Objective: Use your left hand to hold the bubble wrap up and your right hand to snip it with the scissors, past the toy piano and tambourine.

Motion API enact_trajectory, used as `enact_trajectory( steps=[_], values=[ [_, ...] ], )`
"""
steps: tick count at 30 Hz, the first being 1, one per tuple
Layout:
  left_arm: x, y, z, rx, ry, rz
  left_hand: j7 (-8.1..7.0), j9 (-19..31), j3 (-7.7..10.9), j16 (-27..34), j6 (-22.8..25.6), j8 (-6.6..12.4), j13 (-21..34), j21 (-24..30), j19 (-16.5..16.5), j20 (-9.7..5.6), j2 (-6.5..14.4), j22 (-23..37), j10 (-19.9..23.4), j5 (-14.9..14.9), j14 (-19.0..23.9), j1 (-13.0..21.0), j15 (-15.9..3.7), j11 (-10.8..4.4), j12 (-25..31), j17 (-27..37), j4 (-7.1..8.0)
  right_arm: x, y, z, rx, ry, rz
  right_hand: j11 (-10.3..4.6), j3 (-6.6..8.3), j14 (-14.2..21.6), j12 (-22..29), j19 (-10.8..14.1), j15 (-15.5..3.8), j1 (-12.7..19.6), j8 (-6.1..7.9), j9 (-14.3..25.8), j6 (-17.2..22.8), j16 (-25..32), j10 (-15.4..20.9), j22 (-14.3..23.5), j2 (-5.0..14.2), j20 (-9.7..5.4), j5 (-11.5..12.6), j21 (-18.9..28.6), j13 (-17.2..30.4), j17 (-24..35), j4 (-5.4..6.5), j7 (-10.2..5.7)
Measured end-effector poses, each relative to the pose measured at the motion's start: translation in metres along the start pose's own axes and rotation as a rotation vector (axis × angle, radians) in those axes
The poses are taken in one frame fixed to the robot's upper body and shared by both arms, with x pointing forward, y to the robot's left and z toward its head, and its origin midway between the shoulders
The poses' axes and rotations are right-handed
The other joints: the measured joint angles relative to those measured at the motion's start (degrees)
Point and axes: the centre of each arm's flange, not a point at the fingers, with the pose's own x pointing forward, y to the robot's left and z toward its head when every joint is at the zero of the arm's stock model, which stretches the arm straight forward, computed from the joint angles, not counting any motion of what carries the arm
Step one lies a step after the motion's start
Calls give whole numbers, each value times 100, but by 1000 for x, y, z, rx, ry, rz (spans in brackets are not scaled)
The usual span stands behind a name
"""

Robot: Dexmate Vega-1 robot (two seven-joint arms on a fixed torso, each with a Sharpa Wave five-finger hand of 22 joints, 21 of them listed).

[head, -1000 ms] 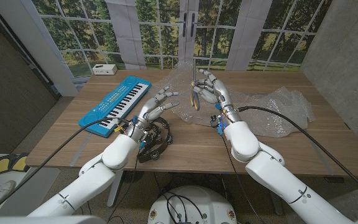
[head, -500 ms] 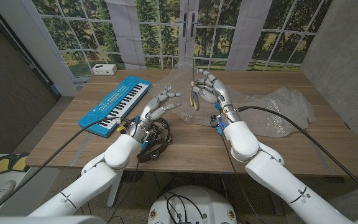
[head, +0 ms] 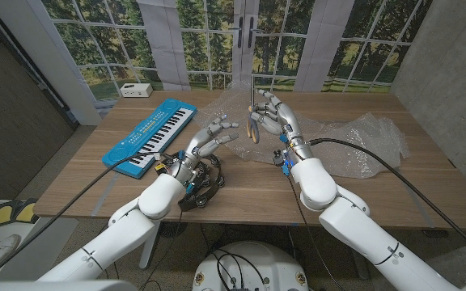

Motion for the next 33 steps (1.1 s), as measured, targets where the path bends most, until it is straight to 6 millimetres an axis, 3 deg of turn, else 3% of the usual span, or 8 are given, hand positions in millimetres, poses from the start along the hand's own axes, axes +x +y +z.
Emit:
enact_trajectory(
  steps=[11,21,33],
  values=[
    [2,-6,1,-14,-14,-4,43,-75,0,0,202,0,-17,39,73,-70,81,0,104,0,90,126,-89,2,22,0,0,-1,0,0,3,0,3,-24,-3,0,0,0,0,-14,0,0,-1,-39,-23,0,-14,0,3,0,0,14,-3,-1],
    [2,-8,1,-28,-28,14,115,-189,-111,45,458,0,-44,61,235,-91,233,0,307,34,223,278,-222,-40,44,0,63,-2,2,-1,3,1,12,-23,-4,0,0,-21,0,-12,0,0,-2,-61,-22,0,-12,21,21,0,0,39,-4,-1],
    [0,-10,0,-34,-28,17,62,-269,-190,45,405,-134,-70,61,266,-123,375,0,338,34,222,268,-222,-71,44,0,142,-3,4,1,5,-2,20,-22,-9,-1,0,-20,1,10,0,0,0,-66,-21,0,10,21,20,0,0,53,-8,-23]
  ],
)
